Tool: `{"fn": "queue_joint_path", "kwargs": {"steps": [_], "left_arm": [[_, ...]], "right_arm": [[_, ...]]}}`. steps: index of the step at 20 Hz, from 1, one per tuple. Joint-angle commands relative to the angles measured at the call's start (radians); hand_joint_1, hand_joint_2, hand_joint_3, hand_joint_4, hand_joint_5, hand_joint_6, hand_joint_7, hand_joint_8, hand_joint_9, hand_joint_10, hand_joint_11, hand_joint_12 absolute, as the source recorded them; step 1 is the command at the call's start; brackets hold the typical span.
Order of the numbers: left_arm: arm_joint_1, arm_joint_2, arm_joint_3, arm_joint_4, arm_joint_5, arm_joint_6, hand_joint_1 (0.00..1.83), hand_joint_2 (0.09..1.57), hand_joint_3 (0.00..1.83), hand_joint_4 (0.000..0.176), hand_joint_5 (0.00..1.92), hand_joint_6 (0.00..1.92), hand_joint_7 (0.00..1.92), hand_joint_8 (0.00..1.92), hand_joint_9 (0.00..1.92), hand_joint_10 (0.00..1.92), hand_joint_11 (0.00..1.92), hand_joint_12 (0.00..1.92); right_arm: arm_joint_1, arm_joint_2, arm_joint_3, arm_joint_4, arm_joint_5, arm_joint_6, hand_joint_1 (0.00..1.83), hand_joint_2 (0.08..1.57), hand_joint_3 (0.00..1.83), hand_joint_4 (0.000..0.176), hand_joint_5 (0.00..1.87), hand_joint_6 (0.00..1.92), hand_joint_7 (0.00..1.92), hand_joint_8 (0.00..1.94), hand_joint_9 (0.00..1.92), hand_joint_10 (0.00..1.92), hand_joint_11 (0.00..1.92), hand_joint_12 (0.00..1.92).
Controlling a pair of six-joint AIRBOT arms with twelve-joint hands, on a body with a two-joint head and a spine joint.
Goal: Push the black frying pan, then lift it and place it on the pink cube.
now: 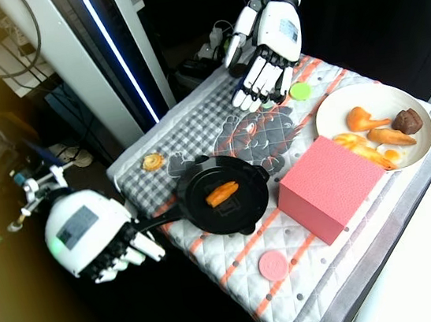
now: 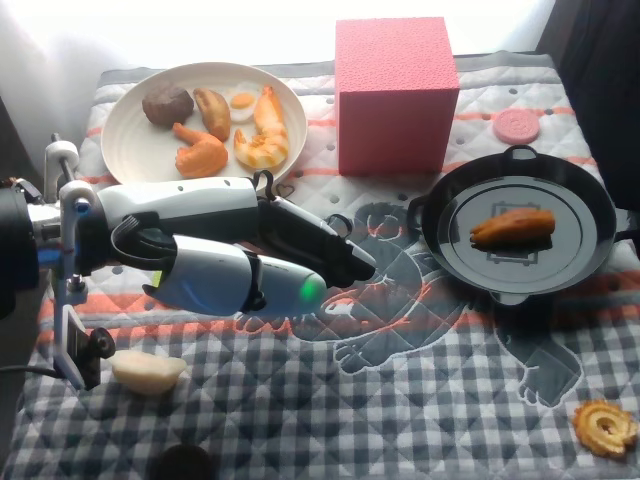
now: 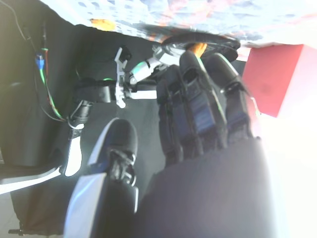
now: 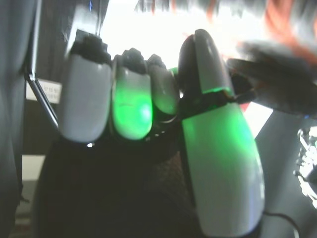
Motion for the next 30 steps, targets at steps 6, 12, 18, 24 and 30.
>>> {"fn": "queue_joint_path", "kwargs": {"steps": [6, 12, 18, 24, 30], "left_arm": [[0.004, 0.003, -0.002, -0.062, -0.094, 0.006, 0.31, 1.46, 0.00, 0.000, 0.52, 0.00, 0.58, 0.00, 0.57, 0.02, 0.00, 1.25], [0.005, -0.001, 0.000, -0.062, -0.093, 0.007, 0.29, 1.47, 0.00, 0.000, 0.52, 0.00, 0.58, 0.00, 0.56, 0.01, 0.00, 1.28], [0.013, 0.000, 0.001, -0.069, -0.095, 0.007, 0.36, 1.46, 0.00, 0.000, 0.54, 0.01, 0.60, 0.01, 0.60, 0.02, 0.00, 1.32], [0.017, 0.000, 0.001, -0.075, -0.097, 0.008, 0.34, 1.46, 0.00, 0.000, 0.53, 0.00, 0.59, 0.00, 0.58, 0.01, 0.00, 1.26], [0.019, 0.001, 0.001, -0.079, -0.098, 0.009, 0.31, 1.47, 0.00, 0.000, 0.52, 0.00, 0.59, 0.00, 0.59, 0.01, 0.00, 1.29]], "right_arm": [[0.051, -0.030, 0.083, 0.002, -0.031, -0.002, 1.42, 1.36, 0.00, 0.000, 1.22, 1.92, 1.54, 1.94, 1.66, 1.92, 1.67, 1.92], [0.051, -0.070, 0.117, 0.029, -0.104, -0.024, 1.50, 1.30, 0.00, 0.000, 1.18, 1.92, 1.41, 1.94, 1.56, 1.92, 1.57, 1.92], [0.045, -0.066, 0.112, 0.053, -0.115, -0.043, 1.40, 1.31, 0.00, 0.000, 1.17, 1.92, 1.37, 1.94, 1.52, 1.92, 1.55, 1.92], [0.043, -0.053, 0.099, 0.068, -0.100, -0.049, 1.39, 1.34, 0.00, 0.000, 1.17, 1.92, 1.39, 1.94, 1.54, 1.92, 1.56, 1.92], [0.030, -0.035, 0.090, 0.086, -0.083, -0.051, 1.42, 1.32, 0.00, 0.000, 1.15, 1.92, 1.38, 1.94, 1.52, 1.92, 1.54, 1.92]]}}
